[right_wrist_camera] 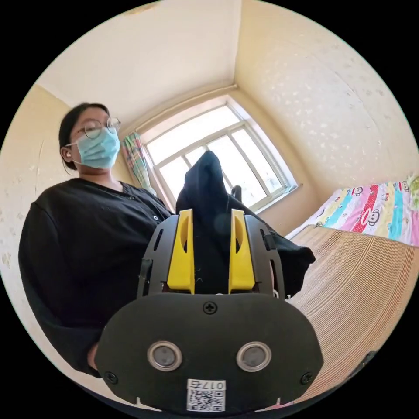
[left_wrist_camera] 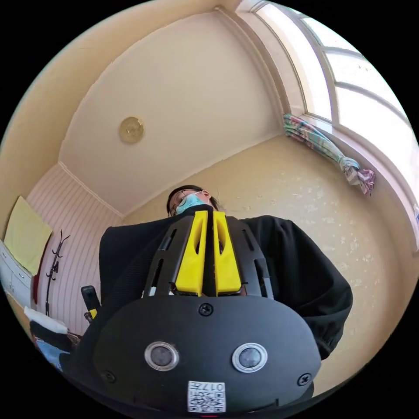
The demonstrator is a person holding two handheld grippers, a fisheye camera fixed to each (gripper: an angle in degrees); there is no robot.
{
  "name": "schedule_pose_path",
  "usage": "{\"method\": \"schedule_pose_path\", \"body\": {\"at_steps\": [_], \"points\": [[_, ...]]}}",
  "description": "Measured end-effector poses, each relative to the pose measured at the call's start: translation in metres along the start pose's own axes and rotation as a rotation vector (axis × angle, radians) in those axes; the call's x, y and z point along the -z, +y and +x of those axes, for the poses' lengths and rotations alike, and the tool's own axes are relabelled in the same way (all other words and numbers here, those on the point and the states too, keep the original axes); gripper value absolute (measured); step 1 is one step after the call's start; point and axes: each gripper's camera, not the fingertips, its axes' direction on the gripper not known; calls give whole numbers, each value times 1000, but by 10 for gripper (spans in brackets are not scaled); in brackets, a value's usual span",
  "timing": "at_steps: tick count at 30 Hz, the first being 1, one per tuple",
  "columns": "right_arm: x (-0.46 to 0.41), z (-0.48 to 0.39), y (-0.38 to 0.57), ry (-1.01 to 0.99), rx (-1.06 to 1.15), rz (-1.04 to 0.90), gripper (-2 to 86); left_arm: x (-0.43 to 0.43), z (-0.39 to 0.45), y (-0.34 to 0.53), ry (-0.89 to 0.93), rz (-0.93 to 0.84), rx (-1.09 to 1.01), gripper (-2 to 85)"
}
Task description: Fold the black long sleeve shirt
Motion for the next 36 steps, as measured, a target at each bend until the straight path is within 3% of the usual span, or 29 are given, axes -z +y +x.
{"method": "schedule_pose_path", "body": {"at_steps": [5, 9, 10, 11, 13, 16, 18, 21, 23, 26, 30, 36], "points": [[-90, -16, 12, 99, 93, -316, 65, -30, -17, 35, 16, -117, 53, 5], [-90, -14, 22, 226, 93, -205, 39, -23, -3, 58, -140, -190, 92, 7], [-76, -11, 23, 260, 64, -97, 35, -21, 0, 61, -180, -207, 104, 8], [-57, -9, 26, 279, 29, 49, 32, -17, 6, 66, -283, -260, 145, 8], [-40, -7, 26, 360, -27, 158, 29, -14, 15, 71, -483, -390, 215, 10], [-35, -15, 18, 402, 15, 217, 27, -18, 25, 80, -873, -578, 321, 13], [-39, -16, 11, 410, 18, 243, 26, -15, 17, 97, -1231, -667, 468, 16], [-60, -19, -4, 512, 70, 197, 26, -8, 7, 130, -1480, -591, 549, 30], [-78, -14, -11, 594, 70, 166, 26, -6, -1, 153, -1534, -523, 614, 55], [-91, 0, -12, 583, 17, 180, 26, -36, -30, 195, -1454, -579, 620, 75], [-115, 3, -17, 615, 80, 107, 27, -109, -67, 236, -1371, -679, 510, 115], [-143, 16, -25, 588, 134, 36, 29, -189, -98, 265, -1393, -764, 344, 123]]}}
